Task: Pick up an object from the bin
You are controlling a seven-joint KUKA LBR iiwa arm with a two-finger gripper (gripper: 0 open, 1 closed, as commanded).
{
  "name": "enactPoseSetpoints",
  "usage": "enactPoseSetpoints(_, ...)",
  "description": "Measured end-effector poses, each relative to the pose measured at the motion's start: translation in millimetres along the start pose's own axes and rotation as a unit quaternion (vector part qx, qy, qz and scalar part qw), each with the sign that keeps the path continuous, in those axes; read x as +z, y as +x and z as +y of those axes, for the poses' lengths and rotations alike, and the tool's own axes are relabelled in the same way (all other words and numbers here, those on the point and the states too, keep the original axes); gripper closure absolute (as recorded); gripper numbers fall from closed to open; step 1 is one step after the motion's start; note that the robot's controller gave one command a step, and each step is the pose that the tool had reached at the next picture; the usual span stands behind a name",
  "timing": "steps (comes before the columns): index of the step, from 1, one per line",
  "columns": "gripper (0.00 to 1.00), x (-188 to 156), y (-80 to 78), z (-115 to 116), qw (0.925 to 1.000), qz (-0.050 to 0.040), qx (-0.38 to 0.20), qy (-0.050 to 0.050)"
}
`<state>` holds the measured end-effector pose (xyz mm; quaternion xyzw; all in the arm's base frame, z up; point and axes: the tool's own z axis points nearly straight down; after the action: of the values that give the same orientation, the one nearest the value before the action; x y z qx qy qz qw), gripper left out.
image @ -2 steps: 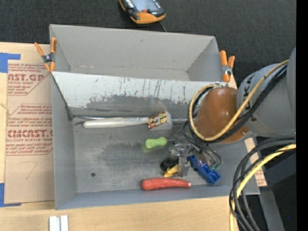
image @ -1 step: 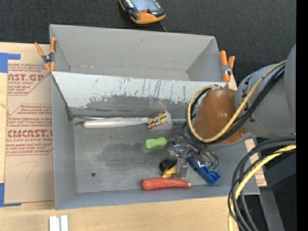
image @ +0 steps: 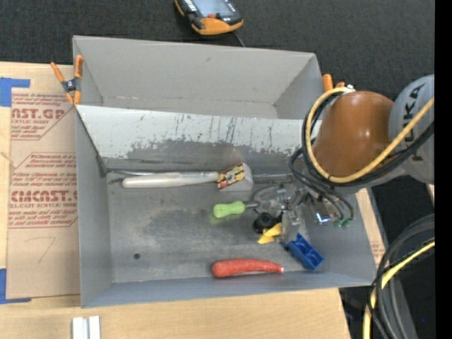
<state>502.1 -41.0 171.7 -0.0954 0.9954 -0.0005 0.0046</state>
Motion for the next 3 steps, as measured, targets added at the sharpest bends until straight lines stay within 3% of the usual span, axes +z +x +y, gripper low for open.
enactPoseSetpoints(1,1.00,-14.8,-1.0,1.9,1.0000,-0.0093,0.000,0.002)
enactPoseSetpoints(2,1.00,21.3,-10.7,-2.0,0.9996,-0.0038,-0.028,0.001)
enactPoseSetpoints(3,1.00,100.6,-0.3,16.6,0.9739,-0.0099,-0.227,0.003)
